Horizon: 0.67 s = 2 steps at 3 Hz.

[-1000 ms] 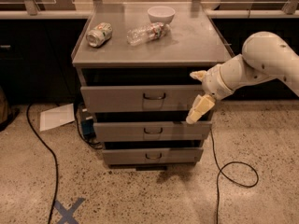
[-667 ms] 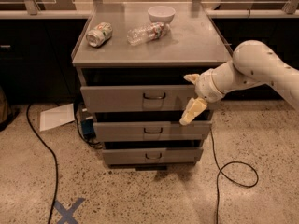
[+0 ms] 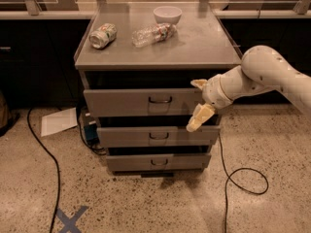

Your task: Open top drawer

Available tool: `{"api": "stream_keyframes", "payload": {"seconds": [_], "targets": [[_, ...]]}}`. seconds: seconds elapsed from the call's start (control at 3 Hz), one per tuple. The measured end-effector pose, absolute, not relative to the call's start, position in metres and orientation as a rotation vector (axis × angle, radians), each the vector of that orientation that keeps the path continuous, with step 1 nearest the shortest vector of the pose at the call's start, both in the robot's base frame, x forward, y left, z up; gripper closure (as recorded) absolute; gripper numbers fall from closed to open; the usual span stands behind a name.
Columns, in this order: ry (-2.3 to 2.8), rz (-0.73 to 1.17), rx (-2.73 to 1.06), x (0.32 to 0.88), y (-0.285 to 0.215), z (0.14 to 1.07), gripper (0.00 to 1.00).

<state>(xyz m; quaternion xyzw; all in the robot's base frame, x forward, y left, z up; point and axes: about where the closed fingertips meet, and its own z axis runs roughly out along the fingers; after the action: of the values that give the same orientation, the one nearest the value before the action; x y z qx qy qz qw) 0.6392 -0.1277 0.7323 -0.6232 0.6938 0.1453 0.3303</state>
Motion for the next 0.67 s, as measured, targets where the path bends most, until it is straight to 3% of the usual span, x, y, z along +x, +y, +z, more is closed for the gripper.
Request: {"api": "stream_keyframes", "payload": {"seconds": [0.67], "targets": [[1.750,0.466,-1.598,0.687,-0.128,0.694,0.00]]}}
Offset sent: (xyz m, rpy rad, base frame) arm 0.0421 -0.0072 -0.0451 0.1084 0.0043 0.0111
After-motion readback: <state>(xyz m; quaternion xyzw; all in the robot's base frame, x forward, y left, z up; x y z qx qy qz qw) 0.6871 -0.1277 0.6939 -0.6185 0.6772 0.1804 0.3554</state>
